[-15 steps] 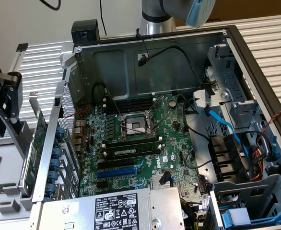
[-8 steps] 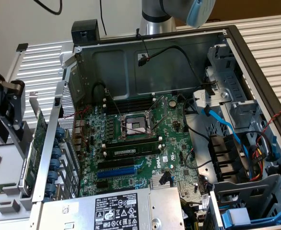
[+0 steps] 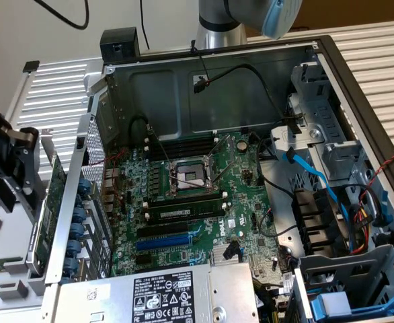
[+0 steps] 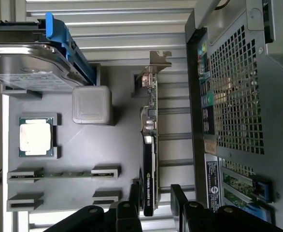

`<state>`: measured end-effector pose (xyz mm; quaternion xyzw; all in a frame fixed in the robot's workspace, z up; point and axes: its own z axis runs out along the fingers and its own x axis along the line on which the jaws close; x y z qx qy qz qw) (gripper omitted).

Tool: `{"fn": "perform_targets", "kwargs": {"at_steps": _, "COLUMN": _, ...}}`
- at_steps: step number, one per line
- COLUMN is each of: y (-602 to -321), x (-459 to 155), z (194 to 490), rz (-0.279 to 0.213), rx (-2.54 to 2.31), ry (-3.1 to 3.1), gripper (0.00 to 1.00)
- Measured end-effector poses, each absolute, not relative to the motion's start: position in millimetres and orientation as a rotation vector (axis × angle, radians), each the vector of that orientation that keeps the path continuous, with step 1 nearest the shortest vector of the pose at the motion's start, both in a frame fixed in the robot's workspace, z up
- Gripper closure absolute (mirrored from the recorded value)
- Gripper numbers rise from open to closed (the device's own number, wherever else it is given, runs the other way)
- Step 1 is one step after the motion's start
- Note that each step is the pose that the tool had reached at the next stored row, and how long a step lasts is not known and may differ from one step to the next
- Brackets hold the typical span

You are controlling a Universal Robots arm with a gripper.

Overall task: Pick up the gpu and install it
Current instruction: 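Pick up the gpu and move the gpu toward the slot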

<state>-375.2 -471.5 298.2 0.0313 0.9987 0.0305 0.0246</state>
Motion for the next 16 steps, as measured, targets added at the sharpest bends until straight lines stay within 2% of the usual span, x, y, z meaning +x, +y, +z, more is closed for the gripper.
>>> {"fn": "perform_targets", "kwargs": {"at_steps": 1, "y": -472.5, "x": -375.2, "z": 296.5, "rz": 0.094, "rx": 0.097, "ry": 3.090, "gripper": 0.60}}
{"fn": "perform_targets", "kwargs": {"at_steps": 2, "y": -473.8, "x": -375.2, "z": 294.4, "rz": 0.094, "rx": 0.097, "ry": 3.089, "gripper": 0.53}}
{"fn": "perform_targets", "kwargs": {"at_steps": 16, "y": -479.4, "x": -367.6, "z": 277.2, "rz": 0.094, "rx": 0.100, "ry": 3.089, "gripper": 0.53}}
